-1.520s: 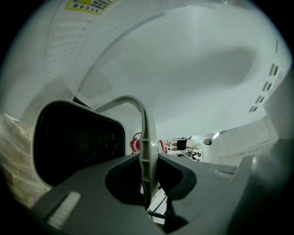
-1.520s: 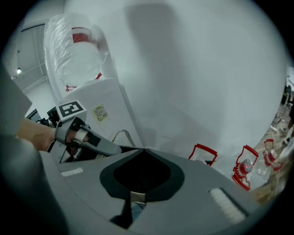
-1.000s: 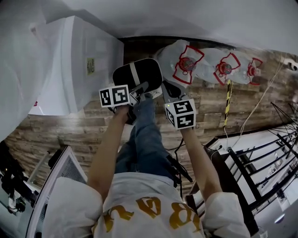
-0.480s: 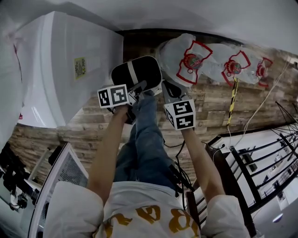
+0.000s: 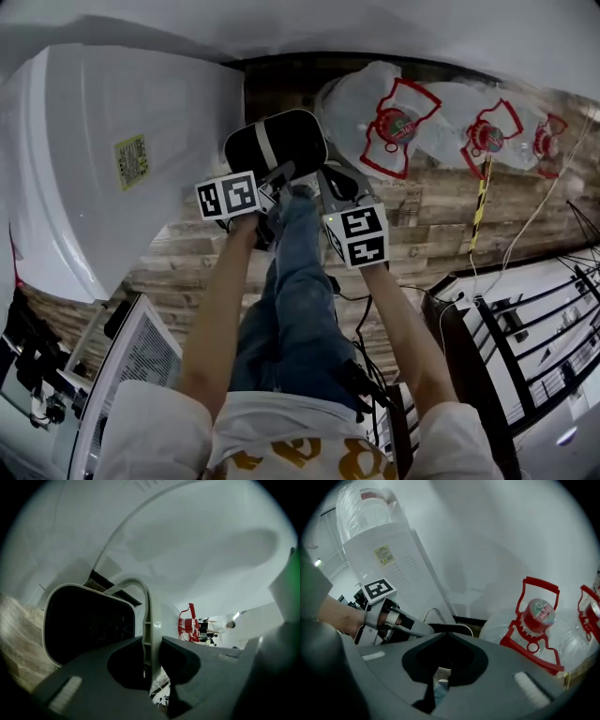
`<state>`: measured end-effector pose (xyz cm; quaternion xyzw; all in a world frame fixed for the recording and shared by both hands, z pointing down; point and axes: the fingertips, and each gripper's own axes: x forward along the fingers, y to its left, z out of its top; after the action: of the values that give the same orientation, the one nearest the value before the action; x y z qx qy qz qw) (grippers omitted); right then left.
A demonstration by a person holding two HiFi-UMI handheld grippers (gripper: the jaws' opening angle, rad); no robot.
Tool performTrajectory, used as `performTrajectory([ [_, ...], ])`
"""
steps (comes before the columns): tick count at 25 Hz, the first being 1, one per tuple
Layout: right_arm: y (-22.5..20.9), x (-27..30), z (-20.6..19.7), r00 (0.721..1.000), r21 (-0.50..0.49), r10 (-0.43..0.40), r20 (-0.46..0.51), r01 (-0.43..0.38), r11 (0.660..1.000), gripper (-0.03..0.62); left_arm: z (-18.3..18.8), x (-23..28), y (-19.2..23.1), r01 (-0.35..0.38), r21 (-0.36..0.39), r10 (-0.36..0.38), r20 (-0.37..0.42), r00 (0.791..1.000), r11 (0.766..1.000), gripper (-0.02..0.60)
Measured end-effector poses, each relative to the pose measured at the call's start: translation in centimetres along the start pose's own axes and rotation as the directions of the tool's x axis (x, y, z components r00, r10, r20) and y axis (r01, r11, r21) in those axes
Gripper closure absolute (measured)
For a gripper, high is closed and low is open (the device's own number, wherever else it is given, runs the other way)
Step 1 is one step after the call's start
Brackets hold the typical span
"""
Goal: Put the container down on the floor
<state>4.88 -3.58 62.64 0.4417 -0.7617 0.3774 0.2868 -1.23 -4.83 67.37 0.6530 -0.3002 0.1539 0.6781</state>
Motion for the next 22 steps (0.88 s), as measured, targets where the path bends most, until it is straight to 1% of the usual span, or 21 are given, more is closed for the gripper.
performTrajectory([
  [4,-0.6,1.3,-1.3,1.000,0.005,0.000,-0.016,0.000,1.000,0.566,0.0,1.5,2.0,-0.037,0.030,0.038,-0.023,0.999,0.999,0.535],
  [7,-1.3,2.4,-1.9,1.000,-0.005,-0.019,-0.014,0.019,1.000,0.566,0.3,2.6,3.7,-0.054,0.053,0.056,-0.033,0.998,0.997,0.535],
  [10,-2.7,3.5,-3.4,0.996,0.037,-0.072,-0.056,0.074,0.997,0.566,0.8,3.8,5.0,-0.063,0.059,0.065,-0.033,0.997,0.996,0.535],
  [12,-3.0,4.3,-4.3,0.993,0.070,-0.085,-0.082,0.091,0.993,0.566,1.2,4.3,5.6,-0.068,0.057,0.070,-0.028,0.997,0.996,0.535],
  [16,-2.3,6.0,-4.9,0.994,0.121,-0.060,-0.088,0.070,0.990,0.565,1.7,5.1,6.5,-0.069,0.065,0.070,-0.019,0.997,0.996,0.535],
  [22,-1.9,7.9,-5.7,0.993,0.097,-0.007,-0.116,0.019,0.995,0.566,1.5,6.9,8.3,-0.080,0.063,0.080,-0.002,0.997,0.995,0.535],
])
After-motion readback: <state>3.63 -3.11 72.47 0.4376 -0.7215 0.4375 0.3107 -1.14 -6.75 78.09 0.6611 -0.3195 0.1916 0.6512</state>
